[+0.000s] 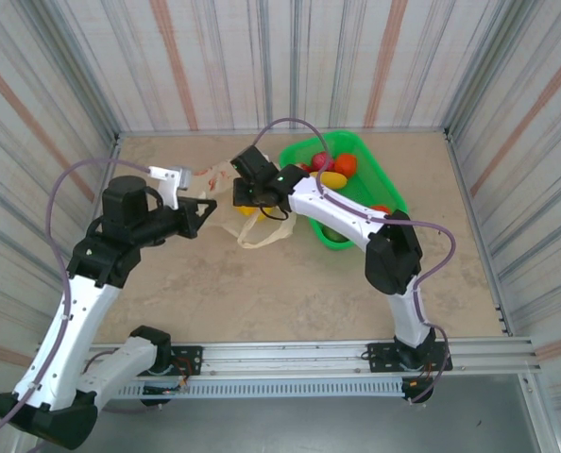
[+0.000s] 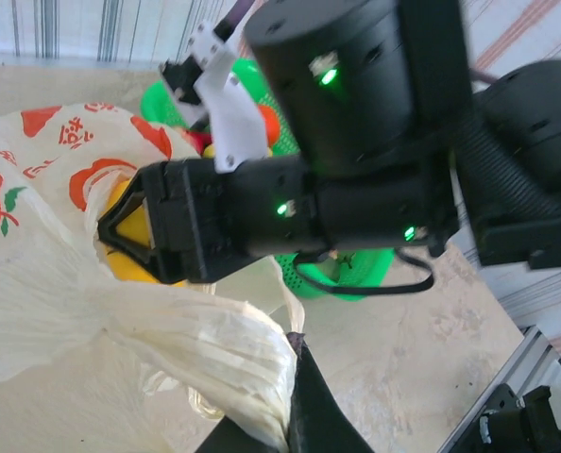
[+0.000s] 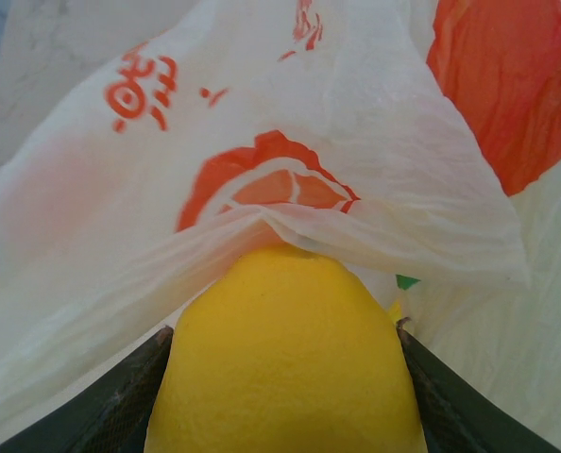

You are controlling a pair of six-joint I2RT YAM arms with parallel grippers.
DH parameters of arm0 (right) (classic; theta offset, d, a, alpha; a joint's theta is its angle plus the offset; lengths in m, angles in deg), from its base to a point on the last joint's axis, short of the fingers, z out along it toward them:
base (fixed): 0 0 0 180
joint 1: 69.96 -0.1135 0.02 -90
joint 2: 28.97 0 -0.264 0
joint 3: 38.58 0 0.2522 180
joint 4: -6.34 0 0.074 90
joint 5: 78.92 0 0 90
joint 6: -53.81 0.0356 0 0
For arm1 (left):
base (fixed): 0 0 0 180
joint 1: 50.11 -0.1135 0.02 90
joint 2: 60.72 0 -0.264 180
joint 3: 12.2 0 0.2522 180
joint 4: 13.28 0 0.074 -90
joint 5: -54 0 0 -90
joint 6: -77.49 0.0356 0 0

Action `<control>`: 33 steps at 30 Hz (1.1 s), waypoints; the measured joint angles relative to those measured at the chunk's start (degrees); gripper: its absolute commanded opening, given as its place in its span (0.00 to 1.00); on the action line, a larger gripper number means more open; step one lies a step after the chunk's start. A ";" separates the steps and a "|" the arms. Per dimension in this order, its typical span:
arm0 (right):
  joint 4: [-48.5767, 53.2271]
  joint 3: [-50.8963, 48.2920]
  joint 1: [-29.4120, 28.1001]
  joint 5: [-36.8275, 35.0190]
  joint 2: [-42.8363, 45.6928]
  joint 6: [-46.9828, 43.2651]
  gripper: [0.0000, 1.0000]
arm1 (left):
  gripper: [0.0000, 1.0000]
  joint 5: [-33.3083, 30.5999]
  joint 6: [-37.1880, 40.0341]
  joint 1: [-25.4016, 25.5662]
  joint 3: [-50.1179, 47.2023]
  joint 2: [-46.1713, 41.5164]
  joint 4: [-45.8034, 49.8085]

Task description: Place the fake fruits into the plastic bag and tie a complex knot

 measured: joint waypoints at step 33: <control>-26.18 -22.58 2.84 8.41 17.49 -6.43 0.99 | 0.00 2.73 -4.72 -1.95 1.88 3.08 -2.54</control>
